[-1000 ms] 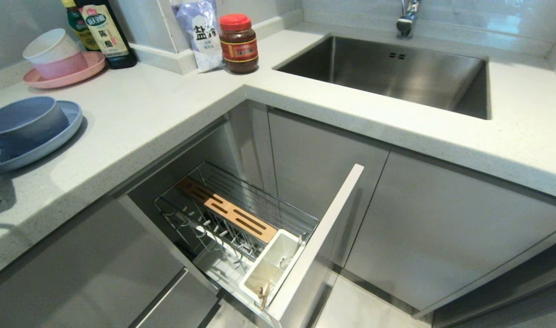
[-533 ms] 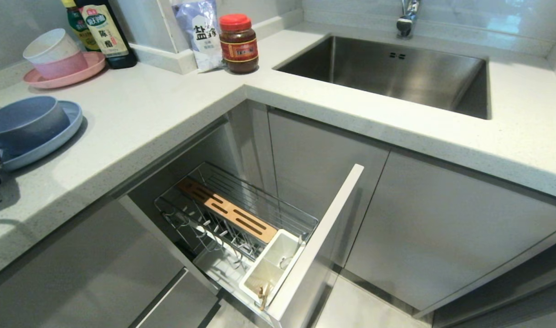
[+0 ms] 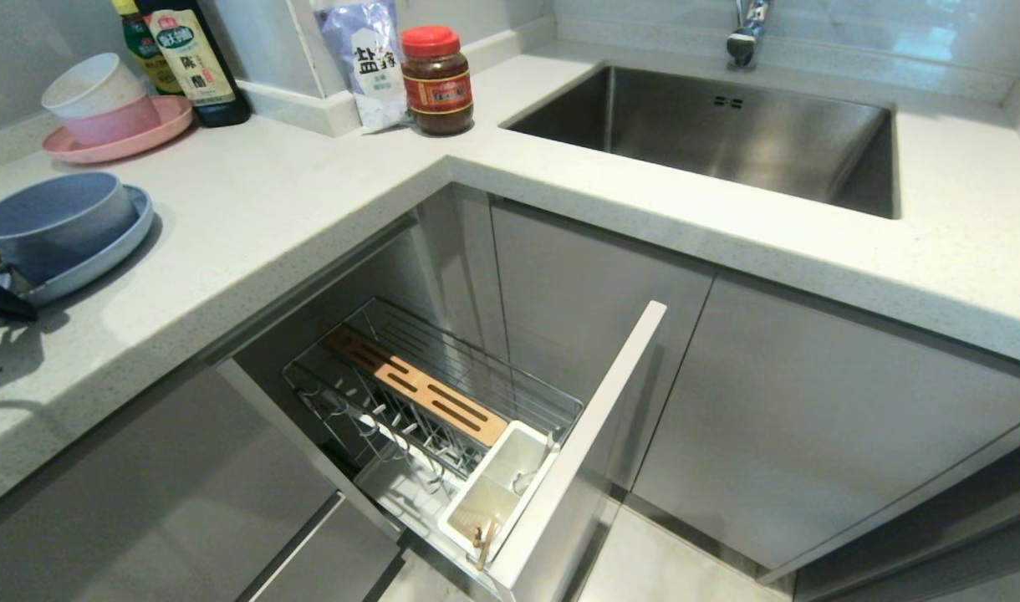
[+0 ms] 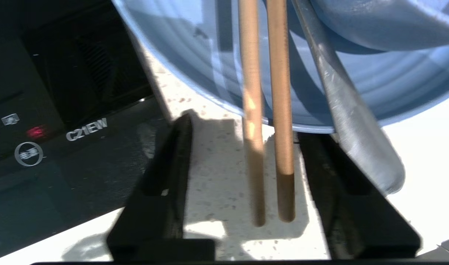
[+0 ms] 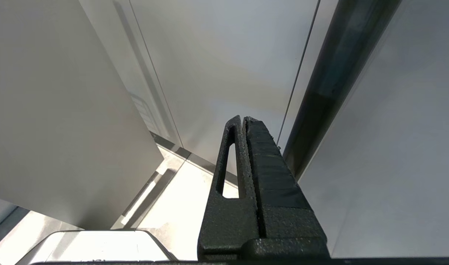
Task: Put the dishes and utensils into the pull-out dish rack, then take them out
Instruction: Take the chopsticks out of the cupboard
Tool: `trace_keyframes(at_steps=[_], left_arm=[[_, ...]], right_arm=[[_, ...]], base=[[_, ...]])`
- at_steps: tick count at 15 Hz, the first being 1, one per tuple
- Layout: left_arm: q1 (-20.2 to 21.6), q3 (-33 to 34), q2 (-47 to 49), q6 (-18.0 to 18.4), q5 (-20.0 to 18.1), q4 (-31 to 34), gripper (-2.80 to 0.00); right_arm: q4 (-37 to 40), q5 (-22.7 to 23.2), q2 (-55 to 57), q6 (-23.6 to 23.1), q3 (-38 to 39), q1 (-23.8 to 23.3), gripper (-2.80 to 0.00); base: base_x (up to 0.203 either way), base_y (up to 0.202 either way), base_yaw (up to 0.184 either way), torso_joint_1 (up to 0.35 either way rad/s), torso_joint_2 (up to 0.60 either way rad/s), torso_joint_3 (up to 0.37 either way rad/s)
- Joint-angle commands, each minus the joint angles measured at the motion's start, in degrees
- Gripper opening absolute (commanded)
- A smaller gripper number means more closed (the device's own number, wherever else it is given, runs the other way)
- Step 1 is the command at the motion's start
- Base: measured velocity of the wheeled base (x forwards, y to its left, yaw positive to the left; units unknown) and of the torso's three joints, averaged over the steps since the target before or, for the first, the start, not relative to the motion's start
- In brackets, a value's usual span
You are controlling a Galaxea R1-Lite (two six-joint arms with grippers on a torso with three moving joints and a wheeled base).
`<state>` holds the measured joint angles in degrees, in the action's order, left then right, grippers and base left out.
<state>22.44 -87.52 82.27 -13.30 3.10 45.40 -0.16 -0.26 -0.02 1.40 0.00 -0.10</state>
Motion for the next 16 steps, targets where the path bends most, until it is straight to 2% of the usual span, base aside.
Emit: trace_keyframes(at_steps=[1, 11, 16], left_arm=[[0.1, 0.0, -0.2, -0.1, 0.3, 0.4, 0.00], [0.0, 1.5, -6.4, -0.1, 0.4, 0.9, 0.00], [-1.7, 2.9, -10.8, -0.2, 0.3, 0.9, 0.00]], right_arm=[[0.0, 0.0, -0.2, 0.0, 0.1, 0.0, -2.80], [0.0, 0.0, -0.2, 0.0, 0.1, 0.0, -2.80], [0.0, 0.0, -0.2, 0.0, 0.1, 0.0, -2.80]], base=[[0.000, 0.000, 0.000, 0.000, 0.00, 0.000], [0.000, 0.000, 0.000, 0.000, 0.00, 0.000], [0.000, 0.000, 0.000, 0.000, 0.00, 0.000]])
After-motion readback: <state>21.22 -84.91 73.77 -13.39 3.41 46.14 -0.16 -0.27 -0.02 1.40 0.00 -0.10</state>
